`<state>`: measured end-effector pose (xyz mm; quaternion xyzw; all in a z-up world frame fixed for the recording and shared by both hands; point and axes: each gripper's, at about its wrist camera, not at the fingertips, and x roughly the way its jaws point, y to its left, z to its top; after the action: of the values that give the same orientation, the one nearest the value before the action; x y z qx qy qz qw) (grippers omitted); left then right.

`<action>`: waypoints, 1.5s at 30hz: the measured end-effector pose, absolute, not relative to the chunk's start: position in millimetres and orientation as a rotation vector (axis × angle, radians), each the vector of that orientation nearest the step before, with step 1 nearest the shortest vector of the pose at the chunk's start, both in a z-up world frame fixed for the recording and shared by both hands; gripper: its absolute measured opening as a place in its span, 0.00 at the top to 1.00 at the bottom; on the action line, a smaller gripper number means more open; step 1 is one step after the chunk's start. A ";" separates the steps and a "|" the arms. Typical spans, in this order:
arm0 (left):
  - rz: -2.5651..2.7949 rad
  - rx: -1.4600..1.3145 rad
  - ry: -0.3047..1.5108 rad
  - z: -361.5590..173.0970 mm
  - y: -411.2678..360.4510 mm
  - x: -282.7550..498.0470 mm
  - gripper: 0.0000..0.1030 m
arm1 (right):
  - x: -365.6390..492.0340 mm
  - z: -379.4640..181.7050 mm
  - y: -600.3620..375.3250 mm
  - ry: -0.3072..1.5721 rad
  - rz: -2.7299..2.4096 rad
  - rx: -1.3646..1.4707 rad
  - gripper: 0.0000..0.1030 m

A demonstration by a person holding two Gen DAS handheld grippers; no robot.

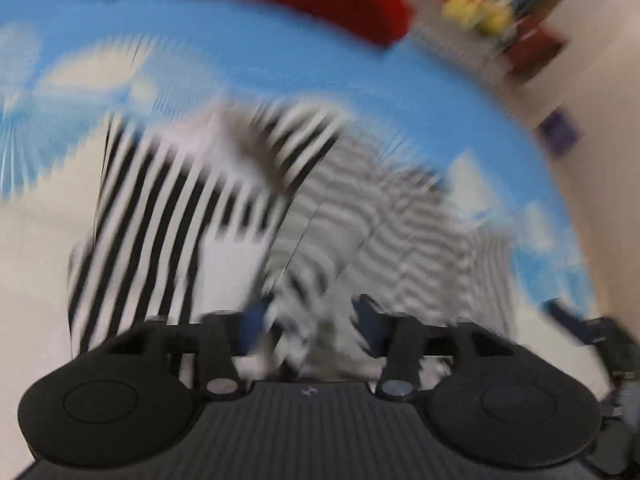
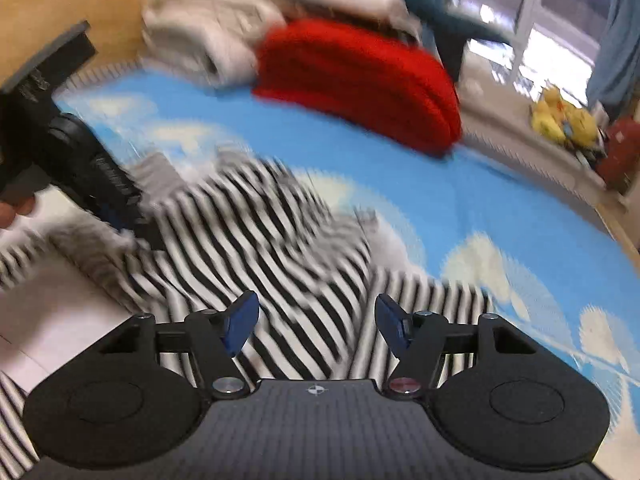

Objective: Fold small clothes

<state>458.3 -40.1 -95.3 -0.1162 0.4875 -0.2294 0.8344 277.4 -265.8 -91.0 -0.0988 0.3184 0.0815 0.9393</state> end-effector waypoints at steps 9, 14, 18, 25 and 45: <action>-0.467 0.167 0.952 -172.9 -85.3 439.8 0.08 | 275.8 -183.0 -246.1 0.791 0.229 -0.348 0.35; -0.446 0.101 1.001 -145.9 -75.5 434.6 0.07 | 281.1 -147.1 -257.9 0.754 0.209 -0.247 0.31; -0.409 0.068 0.915 -118.1 -55.6 388.2 0.00 | 259.1 -135.3 -256.3 0.701 0.238 -0.188 0.20; -0.339 0.110 0.966 -123.3 -21.6 320.6 0.01 | 219.6 -140.3 -251.8 0.723 0.132 -0.174 0.19; -0.420 -0.154 1.137 -147.4 78.9 190.7 0.00 | -3.4 -147.2 -350.2 0.946 0.032 0.479 0.11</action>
<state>190.7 78.9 -147.4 -0.0722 0.5338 -0.1970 0.8192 -3.4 -350.2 -147.2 0.2286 0.4513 0.0152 0.8624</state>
